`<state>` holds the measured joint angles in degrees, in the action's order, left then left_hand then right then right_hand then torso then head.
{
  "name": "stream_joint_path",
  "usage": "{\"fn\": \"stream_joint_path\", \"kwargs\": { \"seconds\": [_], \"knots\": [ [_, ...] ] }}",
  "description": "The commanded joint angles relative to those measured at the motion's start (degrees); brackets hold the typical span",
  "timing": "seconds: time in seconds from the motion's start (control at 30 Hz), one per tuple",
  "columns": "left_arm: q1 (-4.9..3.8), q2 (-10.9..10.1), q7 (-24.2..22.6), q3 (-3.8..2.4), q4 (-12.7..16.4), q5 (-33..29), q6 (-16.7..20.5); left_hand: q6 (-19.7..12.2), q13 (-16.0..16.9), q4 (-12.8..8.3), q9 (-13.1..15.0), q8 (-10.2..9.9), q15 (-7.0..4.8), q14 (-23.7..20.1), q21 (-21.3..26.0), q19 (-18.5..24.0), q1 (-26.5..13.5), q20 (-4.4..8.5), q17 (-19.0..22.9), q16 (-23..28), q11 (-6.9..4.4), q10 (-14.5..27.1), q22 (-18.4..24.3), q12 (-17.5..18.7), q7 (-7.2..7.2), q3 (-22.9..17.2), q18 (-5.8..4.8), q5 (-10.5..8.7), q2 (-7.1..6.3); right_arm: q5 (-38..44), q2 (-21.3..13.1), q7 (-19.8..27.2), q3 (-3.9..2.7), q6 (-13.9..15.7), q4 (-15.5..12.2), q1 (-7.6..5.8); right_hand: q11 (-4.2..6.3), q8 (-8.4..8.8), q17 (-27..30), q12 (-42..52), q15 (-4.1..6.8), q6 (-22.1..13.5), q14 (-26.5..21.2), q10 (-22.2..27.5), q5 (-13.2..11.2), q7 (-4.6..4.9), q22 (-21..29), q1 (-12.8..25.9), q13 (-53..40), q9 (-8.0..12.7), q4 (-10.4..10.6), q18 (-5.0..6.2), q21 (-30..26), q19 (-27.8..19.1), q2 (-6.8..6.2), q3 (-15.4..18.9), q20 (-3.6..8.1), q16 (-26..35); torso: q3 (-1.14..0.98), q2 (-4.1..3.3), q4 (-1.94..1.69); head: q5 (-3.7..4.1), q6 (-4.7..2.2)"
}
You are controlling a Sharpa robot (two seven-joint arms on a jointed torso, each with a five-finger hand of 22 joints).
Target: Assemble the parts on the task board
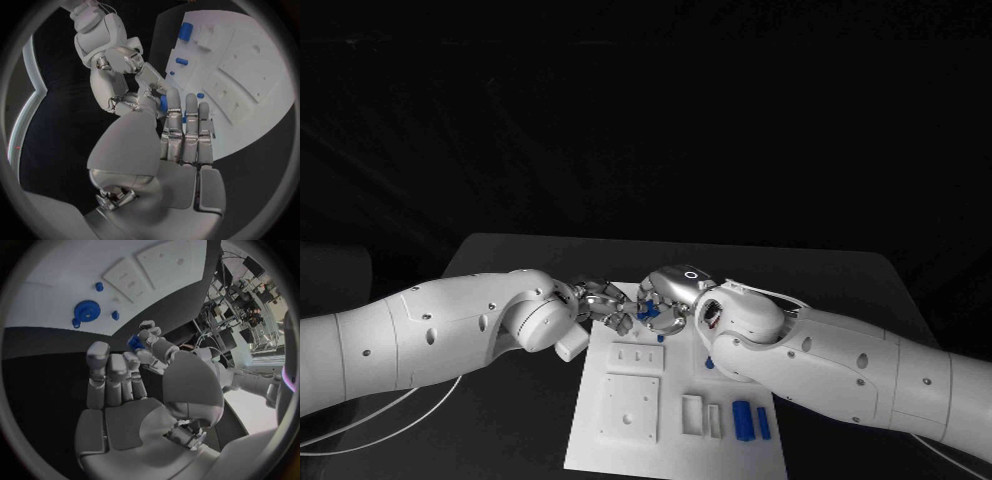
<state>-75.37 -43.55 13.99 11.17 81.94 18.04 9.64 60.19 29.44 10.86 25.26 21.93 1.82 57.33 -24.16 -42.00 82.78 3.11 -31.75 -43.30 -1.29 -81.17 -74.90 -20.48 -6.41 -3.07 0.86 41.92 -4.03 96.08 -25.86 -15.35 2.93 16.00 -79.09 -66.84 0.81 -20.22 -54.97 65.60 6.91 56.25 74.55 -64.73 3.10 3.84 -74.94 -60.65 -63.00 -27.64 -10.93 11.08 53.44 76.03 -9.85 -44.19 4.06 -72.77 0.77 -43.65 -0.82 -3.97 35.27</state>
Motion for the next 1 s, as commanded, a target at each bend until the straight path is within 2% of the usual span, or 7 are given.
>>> {"fn": "stream_joint_path", "kwargs": {
  "seconds": [0.03,0.1,0.13,0.17,0.23,0.53,1.0],
  "knots": [
    [-0.18,0.5,-1.3,-0.25,0.6,-1.7,-0.2,3.7,1.8,-4.3,7.1,-0.1,-0.37,-0.1,-0.5,0.7,-3.3,-0.03,0.0,-0.7,-0.54,1.3,-1.2,-1.3,3.43,-3.5,-0.86,-0.01,-0.46,0.5,0.4,1.0,0.14,-1.1,-0.3,0.23,0.38,-0.22,-0.1,0.1,0.45,1.7,0.1,0.1,-0.3,1.39,-0.7,-0.1,-0.1,0.0,-0.1,3.92,0.3,-0.1,0.12,-0.1,0.40,0.3,0.03,-0.01,-0.03,0.04,0.02],
    [-0.18,0.5,-1.1,-0.25,0.6,-1.7,-0.3,3.9,3.4,-10.2,8.6,-0.6,-0.33,-0.3,-1.0,1.0,-8.6,-0.07,0.2,-1.0,-0.56,1.8,-1.2,-2.2,3.37,-7.6,-0.86,-0.60,-0.66,0.5,0.4,1.0,0.14,-1.1,-0.3,0.25,0.39,-0.23,-0.1,0.1,0.45,1.7,0.1,0.1,-0.3,1.38,-0.7,-0.1,-0.1,0.0,-0.1,3.92,0.3,-0.1,0.14,-0.1,0.40,0.3,0.02,-0.02,-0.01,0.04,0.01],
    [-0.18,0.4,-1.1,-0.25,0.6,-1.7,-0.4,4.1,4.4,-19.2,10.1,-1.4,-0.30,-0.3,-1.8,1.0,-16.5,-0.12,0.5,-1.3,-0.57,2.3,-1.3,-2.7,3.35,-13.7,-0.86,-0.97,0.10,0.5,0.4,1.0,0.14,-1.1,-0.3,0.26,0.39,-0.23,-0.1,0.1,0.46,1.8,0.1,0.1,-0.3,1.38,-0.7,-0.1,-0.1,0.0,-0.1,3.92,0.3,-0.1,0.15,-0.1,0.40,0.3,0.03,-0.03,-0.01,0.03,-0.01],
    [-0.18,0.4,-1.0,-0.25,0.6,-1.7,-0.5,4.4,4.7,-24.3,10.9,-1.8,-0.25,-0.2,-2.6,0.9,-21.6,-0.18,0.7,-1.5,-0.59,2.2,-1.3,-2.8,3.37,-17.1,-0.86,-1.60,0.36,0.5,0.4,1.0,0.14,-1.1,-0.3,0.26,0.39,-0.23,-0.1,0.1,0.46,1.8,0.1,0.1,-0.3,1.38,-0.7,-0.1,-0.1,0.0,-0.1,3.92,0.3,-0.1,0.16,-0.1,0.40,0.3,0.01,-0.02,-0.01,0.02,-0.03],
    [-0.18,0.5,-0.6,-0.25,0.7,-1.7,-0.6,4.3,4.7,-26.4,11.5,-2.1,-0.18,-0.3,-3.3,1.0,-24.5,-0.18,0.9,-1.6,-0.56,2.3,-1.4,-2.7,3.48,-18.9,-0.86,-2.55,0.15,0.6,0.4,1.0,0.14,-1.1,-0.3,0.27,0.40,-0.25,-0.1,0.1,0.46,1.8,0.1,0.1,-0.3,1.37,-0.7,-0.1,-0.1,0.0,-0.1,3.92,0.3,-0.1,0.18,-0.1,0.39,0.3,0.02,-0.01,-0.01,0.03,-0.01],
    [-0.18,0.4,-0.1,-0.25,0.7,-1.7,-1.0,3.7,4.8,-26.1,12.3,-2.9,0.19,-1.1,-4.1,1.9,-29.1,-0.31,1.2,-1.4,-0.39,3.3,-1.4,-2.4,3.11,-20.4,-0.86,-9.45,-2.38,0.7,0.4,0.9,0.14,-1.2,-0.3,0.30,0.44,-0.34,-0.1,0.1,0.49,2.0,0.2,0.1,-0.3,1.32,-0.7,-0.1,-0.1,-0.1,-0.2,3.92,0.3,-0.1,0.32,-0.1,0.38,0.3,-0.01,0.00,0.01,0.03,0.02],
    [0.02,1.0,-0.5,-0.24,0.0,-1.6,-1.6,3.7,4.9,-25.8,12.7,-3.3,0.25,-1.3,-4.7,2.3,-29.6,-0.26,1.3,-1.6,-0.34,3.6,-1.4,-2.5,3.09,-22.0,-0.86,-10.42,-1.48,0.8,0.3,0.9,0.14,-1.6,-0.2,0.32,0.48,-0.41,-0.2,0.1,0.52,2.2,0.2,0.0,-0.3,1.27,-0.7,-0.1,0.0,-0.2,-0.2,3.92,0.3,-0.1,0.39,-0.1,0.36,0.3,0.03,-0.05,0.05,0.31,0.05]
  ]
}}
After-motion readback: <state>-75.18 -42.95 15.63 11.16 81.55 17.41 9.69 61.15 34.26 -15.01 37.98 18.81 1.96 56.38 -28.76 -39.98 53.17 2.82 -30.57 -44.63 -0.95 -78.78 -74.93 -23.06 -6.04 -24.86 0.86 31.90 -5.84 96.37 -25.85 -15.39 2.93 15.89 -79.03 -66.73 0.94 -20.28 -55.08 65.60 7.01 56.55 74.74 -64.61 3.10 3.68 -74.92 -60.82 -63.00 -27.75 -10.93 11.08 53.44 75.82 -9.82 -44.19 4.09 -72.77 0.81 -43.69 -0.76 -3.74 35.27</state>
